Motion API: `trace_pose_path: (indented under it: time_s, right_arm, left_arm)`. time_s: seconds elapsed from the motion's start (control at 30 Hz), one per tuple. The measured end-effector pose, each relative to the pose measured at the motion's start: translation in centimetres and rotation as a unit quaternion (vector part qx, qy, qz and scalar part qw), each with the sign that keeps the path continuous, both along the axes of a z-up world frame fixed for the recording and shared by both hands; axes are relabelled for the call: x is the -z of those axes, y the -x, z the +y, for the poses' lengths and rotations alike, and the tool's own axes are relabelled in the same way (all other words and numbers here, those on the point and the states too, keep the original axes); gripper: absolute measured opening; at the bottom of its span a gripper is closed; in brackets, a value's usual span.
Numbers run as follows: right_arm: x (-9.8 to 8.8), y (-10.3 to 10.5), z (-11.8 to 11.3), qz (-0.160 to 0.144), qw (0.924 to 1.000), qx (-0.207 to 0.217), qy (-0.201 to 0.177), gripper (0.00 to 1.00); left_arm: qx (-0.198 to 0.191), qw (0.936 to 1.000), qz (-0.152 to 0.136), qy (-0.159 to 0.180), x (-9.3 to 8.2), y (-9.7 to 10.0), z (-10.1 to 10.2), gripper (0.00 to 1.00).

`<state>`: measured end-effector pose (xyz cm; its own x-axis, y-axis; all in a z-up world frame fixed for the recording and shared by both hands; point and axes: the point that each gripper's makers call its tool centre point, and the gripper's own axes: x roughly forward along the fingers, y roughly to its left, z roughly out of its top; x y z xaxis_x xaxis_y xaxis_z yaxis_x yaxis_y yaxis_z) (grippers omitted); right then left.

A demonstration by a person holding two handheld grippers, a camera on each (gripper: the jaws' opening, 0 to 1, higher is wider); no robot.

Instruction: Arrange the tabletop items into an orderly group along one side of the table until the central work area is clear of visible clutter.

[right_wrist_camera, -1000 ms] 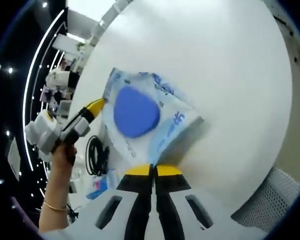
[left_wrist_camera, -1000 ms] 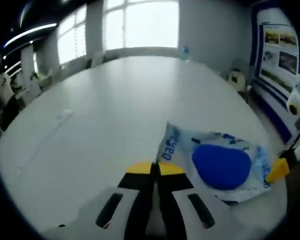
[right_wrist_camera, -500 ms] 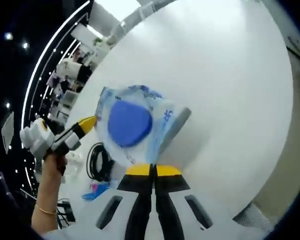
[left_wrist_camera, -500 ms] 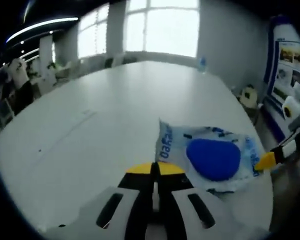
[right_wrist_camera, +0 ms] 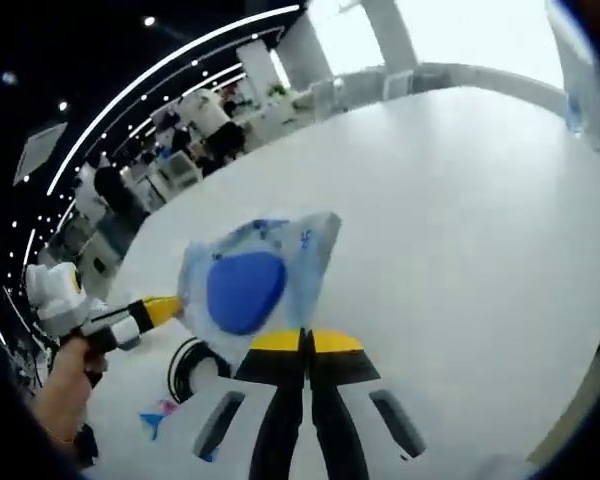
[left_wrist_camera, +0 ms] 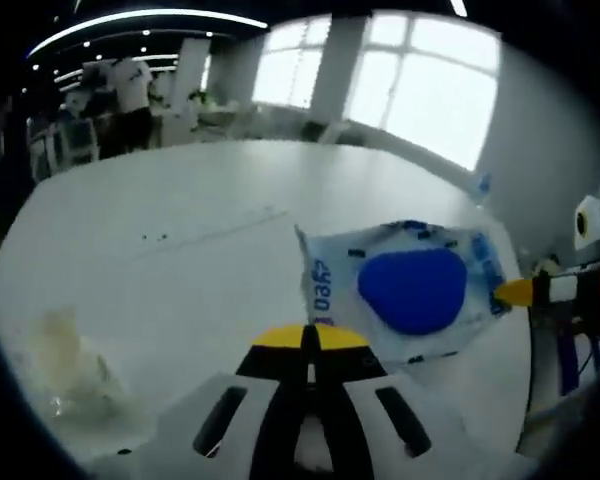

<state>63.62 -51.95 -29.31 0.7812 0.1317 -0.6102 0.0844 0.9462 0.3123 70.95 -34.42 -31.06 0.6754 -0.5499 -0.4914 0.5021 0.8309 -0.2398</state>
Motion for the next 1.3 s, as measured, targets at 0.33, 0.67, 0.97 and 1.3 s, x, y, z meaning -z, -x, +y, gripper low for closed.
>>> trace_pose_path:
  time_s: [0.33,0.67,0.97,1.3]
  right_arm:
    - [0.4,-6.5,2.4,-0.021,0.9984,-0.052,-0.004,0.01]
    - [2.2,-11.9,5.4,-0.031,0.9923,-0.119,0.017,0.01]
    - [5.7,-12.8,7.8,0.002,0.9876,-0.156,0.016,0.01]
    - [8.4,-12.8,8.7,0.027,0.9824,-0.184,0.020,0.01]
  left_arm:
    - [-0.083,0.9956,-0.029,-0.032,-0.2,-0.8,4.1,0.00]
    - [-0.154,0.9880,0.009,0.000,1.8,-1.3,7.2,0.00]
    - [-0.209,0.9774,0.031,0.005,4.4,-1.6,9.7,0.00]
    - [-0.215,0.9759,0.038,-0.008,7.0,-1.2,10.3,0.00]
